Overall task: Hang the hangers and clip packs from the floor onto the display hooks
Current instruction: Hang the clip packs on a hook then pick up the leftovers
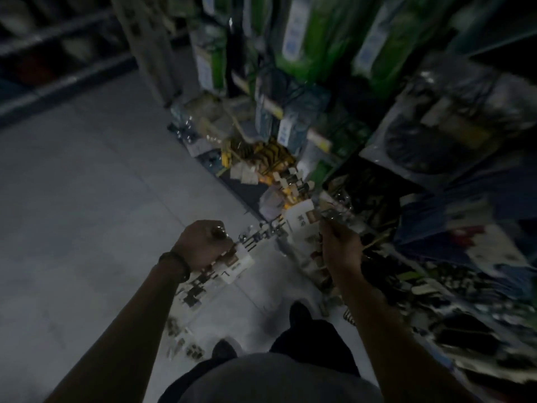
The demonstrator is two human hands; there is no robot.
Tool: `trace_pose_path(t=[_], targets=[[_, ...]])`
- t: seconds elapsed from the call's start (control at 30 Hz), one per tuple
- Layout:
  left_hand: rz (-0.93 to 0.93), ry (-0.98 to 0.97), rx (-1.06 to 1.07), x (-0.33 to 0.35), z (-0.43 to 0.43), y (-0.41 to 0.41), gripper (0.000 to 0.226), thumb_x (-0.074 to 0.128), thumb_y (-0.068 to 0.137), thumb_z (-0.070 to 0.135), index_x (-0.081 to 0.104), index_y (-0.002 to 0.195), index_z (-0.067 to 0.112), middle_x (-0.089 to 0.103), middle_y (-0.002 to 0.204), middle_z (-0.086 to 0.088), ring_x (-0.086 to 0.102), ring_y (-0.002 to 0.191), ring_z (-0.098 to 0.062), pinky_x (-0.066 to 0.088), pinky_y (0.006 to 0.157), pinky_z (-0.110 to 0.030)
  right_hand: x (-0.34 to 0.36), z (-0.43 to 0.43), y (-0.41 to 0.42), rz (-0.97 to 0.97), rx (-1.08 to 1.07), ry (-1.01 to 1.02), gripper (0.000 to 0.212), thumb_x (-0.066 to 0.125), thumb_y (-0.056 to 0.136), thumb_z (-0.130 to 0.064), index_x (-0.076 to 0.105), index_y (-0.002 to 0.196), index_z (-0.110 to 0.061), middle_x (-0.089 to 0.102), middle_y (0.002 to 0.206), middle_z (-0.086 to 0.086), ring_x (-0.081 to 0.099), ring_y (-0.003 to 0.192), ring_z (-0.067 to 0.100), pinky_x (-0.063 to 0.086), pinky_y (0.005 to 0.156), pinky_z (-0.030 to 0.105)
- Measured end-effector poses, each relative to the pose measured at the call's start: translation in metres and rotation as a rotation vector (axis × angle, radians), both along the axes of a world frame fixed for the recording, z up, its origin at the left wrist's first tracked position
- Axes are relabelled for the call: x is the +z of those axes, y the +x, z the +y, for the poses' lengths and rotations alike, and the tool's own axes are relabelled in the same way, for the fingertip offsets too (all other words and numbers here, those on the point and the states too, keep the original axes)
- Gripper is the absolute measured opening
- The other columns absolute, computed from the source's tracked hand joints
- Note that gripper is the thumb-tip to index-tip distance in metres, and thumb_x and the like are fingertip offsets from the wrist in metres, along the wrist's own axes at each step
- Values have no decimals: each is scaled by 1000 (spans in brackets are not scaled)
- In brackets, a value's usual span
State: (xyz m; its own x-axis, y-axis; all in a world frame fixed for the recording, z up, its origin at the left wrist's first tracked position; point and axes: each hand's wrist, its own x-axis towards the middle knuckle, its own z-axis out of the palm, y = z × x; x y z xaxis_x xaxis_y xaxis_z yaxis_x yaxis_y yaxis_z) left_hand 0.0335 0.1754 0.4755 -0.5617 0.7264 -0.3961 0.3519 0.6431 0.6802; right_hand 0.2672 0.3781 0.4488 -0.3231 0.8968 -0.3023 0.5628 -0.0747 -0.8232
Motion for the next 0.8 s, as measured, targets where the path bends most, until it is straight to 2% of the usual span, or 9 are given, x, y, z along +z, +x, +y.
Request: trace_pose_path(t=[0.1, 0.23, 0.3, 0.37, 0.43, 0.53, 0.63, 0.7, 0.8], targets=[[67, 51, -55, 25, 0, 2, 37, 72, 84, 25, 51, 54, 20, 56, 58, 7, 55, 59, -14, 39, 59, -32, 30, -6, 9, 45, -73, 30, 33, 61, 103, -43, 78, 100, -14, 71, 60, 1, 73, 52, 18, 48, 42, 23], [88, 102, -125, 54, 7, 12, 35, 64, 82, 29, 47, 62, 6, 50, 62, -7, 53, 61, -22, 45, 65, -41, 53, -19, 11, 46, -124, 146, 24, 57, 106, -43, 77, 101, -29, 65, 53, -8, 66, 49, -4, 57, 52, 20], [125, 99, -144, 62, 9, 14, 36, 63, 80, 31, 43, 61, 9, 46, 60, -3, 49, 58, -16, 41, 61, -39, 64, -18, 12, 17, -162, 212, 21, 56, 107, -37, 72, 96, -31, 63, 57, -13, 64, 54, -10, 43, 48, 11], [159, 60, -198, 67, 10, 13, 37, 69, 81, 28, 44, 57, 19, 49, 59, 1, 50, 57, -9, 37, 57, -33, 71, -4, 18, -52, -200, 276, 30, 55, 107, -37, 76, 94, -19, 72, 71, 1, 72, 69, 8, 42, 55, 25], [237, 0, -253, 74, 11, 12, 36, 75, 83, 27, 50, 58, 23, 57, 64, 2, 56, 63, -9, 40, 57, -30, 77, 20, 27, -94, -188, 320, 33, 54, 105, -40, 79, 106, -17, 76, 83, 7, 73, 82, 29, 48, 64, 32], [328, -24, -251, 80, 18, 10, 35, 74, 86, 28, 54, 63, 12, 57, 66, -1, 56, 64, -14, 40, 58, -31, 93, 46, 42, -56, -97, 326, 41, 55, 99, -53, 77, 124, -29, 79, 88, 2, 75, 81, 25, 61, 72, 42], [284, 26, -174, 84, 39, 8, 33, 70, 88, 24, 49, 64, 15, 58, 71, -4, 59, 69, -18, 48, 65, -35, 99, 55, 50, 43, -22, 323, 45, 59, 93, -71, 77, 120, -39, 76, 72, -8, 74, 68, 16, 62, 64, 40], [258, 26, -171, 93, 59, 12, 16, 72, 87, 14, 57, 83, 16, 66, 88, -4, 65, 82, -20, 58, 69, -36, 101, 60, 52, 93, -1, 331, 46, 61, 89, -76, 76, 118, -44, 76, 72, -12, 73, 67, 12, 62, 61, 38], [184, 29, -317, 108, 94, 31, 49, 70, 89, 4, 49, 125, 30, 63, 103, 4, 60, 74, -8, 49, 53, -15, 106, 73, 60, 109, 30, 379, 41, 65, 92, -66, 78, 118, -37, 76, 73, -13, 72, 62, 5, 63, 61, 39]])
